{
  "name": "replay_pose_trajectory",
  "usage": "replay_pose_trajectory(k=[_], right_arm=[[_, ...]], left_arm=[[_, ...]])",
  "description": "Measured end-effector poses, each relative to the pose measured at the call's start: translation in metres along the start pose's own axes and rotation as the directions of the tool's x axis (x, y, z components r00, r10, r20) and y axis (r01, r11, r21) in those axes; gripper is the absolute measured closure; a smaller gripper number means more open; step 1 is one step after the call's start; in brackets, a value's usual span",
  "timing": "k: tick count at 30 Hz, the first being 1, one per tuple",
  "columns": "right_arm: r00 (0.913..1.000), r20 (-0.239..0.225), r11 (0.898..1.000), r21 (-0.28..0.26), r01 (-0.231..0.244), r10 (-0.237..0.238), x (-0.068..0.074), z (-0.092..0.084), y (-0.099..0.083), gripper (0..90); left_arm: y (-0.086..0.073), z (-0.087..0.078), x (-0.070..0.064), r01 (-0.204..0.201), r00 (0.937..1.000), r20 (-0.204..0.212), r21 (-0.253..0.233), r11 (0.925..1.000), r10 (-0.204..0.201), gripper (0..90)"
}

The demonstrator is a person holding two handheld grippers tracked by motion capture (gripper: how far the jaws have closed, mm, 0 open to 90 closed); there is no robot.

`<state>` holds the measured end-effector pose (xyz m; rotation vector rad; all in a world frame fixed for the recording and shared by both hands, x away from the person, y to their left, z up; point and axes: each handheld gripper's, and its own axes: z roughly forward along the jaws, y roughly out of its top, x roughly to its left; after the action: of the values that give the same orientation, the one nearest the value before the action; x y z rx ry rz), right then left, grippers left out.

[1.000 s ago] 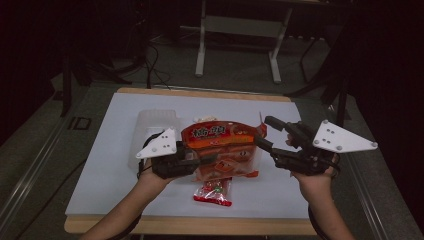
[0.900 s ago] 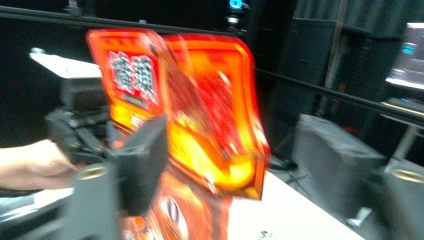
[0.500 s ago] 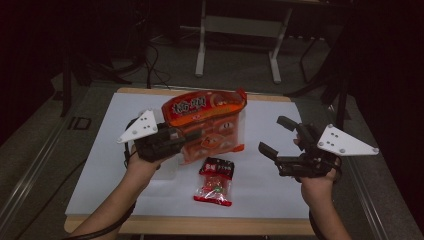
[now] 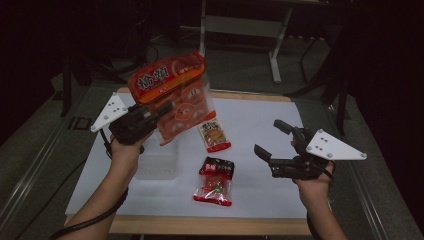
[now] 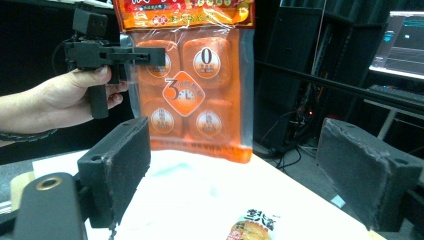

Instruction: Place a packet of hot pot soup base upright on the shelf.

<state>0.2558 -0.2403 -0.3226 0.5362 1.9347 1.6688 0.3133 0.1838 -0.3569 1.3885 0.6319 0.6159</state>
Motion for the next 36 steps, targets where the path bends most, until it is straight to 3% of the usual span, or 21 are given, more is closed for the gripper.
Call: replay_pose_trajectory(k=[4, 12, 18, 23, 27, 28, 31, 36], right_arm=[[1.0, 0.004, 1.0, 0.018, 0.003, -0.003, -0.001, 0.001, -0.003, 14.3], [0.9999, -0.004, 0.999, 0.038, -0.015, 0.015, -0.003, 0.004, -0.011, 14.4], [0.9997, -0.011, 0.999, 0.05, -0.02, 0.02, -0.003, 0.006, -0.014, 14.4], [0.9995, -0.013, 0.998, 0.057, -0.027, 0.028, -0.004, 0.007, -0.017, 14.4], [0.9994, -0.015, 0.998, 0.062, -0.03, 0.031, -0.004, 0.008, -0.02, 14.4], [0.9992, -0.014, 0.997, 0.065, -0.038, 0.039, -0.006, 0.008, -0.022, 14.5], [0.999, -0.015, 0.997, 0.068, -0.042, 0.043, -0.007, 0.008, -0.023, 14.6], [0.9987, -0.018, 0.996, 0.07, -0.047, 0.048, -0.007, 0.008, -0.026, 14.6]], left_arm=[[-0.008, -0.005, 0.014, -0.006, 0.9997, -0.025, 0.014, 0.9999, 0.006, 71.5], [-0.027, -0.014, 0.037, -0.011, 0.9921, -0.125, 0.025, 0.9996, 0.014, 71.5], [-0.045, -0.018, 0.057, 0.004, 0.9879, -0.155, 0.041, 0.9991, 0.003, 71.6], [-0.059, -0.019, 0.068, 0.009, 0.9811, -0.194, 0.054, 0.9985, 0.001, 71.6], [-0.068, -0.021, 0.075, 0.029, 0.9761, -0.217, 0.075, 0.9968, -0.012, 71.6], [-0.077, -0.023, 0.079, 0.042, 0.9725, -0.232, 0.088, 0.9952, -0.021, 71.6], [-0.082, -0.023, 0.082, 0.066, 0.9734, -0.225, 0.092, 0.9936, -0.044, 71.5], [-0.089, -0.016, 0.081, 0.049, 0.9778, -0.209, 0.136, 0.9895, -0.019, 71.5]])
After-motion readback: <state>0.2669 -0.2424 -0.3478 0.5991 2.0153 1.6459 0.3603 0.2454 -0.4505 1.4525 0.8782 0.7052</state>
